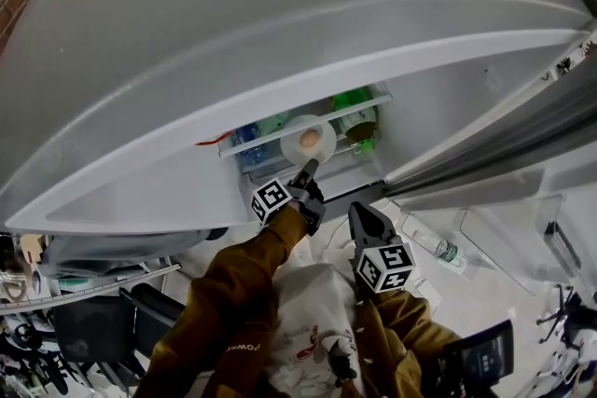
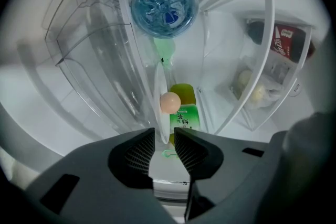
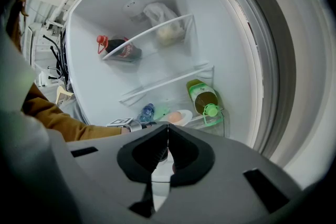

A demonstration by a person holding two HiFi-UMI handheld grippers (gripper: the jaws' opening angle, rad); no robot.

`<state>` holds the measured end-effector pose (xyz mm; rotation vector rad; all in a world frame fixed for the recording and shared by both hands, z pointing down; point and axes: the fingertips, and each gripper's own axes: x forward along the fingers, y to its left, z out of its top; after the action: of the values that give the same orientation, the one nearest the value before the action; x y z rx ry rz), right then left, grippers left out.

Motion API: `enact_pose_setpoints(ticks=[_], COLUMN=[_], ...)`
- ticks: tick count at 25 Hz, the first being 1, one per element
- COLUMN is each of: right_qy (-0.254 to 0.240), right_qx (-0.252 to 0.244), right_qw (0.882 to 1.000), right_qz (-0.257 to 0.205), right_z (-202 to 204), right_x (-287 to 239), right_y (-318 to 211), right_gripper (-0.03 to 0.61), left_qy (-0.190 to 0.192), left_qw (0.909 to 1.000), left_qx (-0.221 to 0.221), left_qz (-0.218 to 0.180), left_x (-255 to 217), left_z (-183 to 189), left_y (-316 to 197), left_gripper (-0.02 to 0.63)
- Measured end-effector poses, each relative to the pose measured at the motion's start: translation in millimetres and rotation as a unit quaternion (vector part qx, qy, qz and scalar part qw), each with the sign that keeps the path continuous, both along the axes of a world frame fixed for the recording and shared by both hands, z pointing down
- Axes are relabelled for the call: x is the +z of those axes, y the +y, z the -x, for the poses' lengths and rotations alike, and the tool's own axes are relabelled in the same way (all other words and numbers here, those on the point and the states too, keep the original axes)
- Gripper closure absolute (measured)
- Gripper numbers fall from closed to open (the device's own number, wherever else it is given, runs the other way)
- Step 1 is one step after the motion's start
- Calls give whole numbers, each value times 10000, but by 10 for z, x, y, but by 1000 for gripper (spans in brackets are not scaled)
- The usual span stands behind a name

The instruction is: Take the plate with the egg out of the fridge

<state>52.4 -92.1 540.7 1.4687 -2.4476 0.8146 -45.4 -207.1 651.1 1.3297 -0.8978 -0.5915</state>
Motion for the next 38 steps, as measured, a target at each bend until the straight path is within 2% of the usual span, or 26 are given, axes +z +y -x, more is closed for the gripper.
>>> enact_pose_setpoints(ticks=[22,27,38], right_qy=[31,31,50], right_qx=[189,209,178], right_qw=[9998,9998,9998], right_qz=[-7,-12,-7], right_z=[-67,-76,-79], right_x=[-10,-16,-9], right_y=[-61,-61,-44], right_gripper=[572,572,572], left_qy=[-21,-11,120], left_qw=[9999,9998,9994], left_qx=[4,-66,-178], left_qz=[131,177,289], left_x=[74,83,104], left_z=[-12,11,33], left_y=[-120,-120,-105], left_gripper=[517,566,588])
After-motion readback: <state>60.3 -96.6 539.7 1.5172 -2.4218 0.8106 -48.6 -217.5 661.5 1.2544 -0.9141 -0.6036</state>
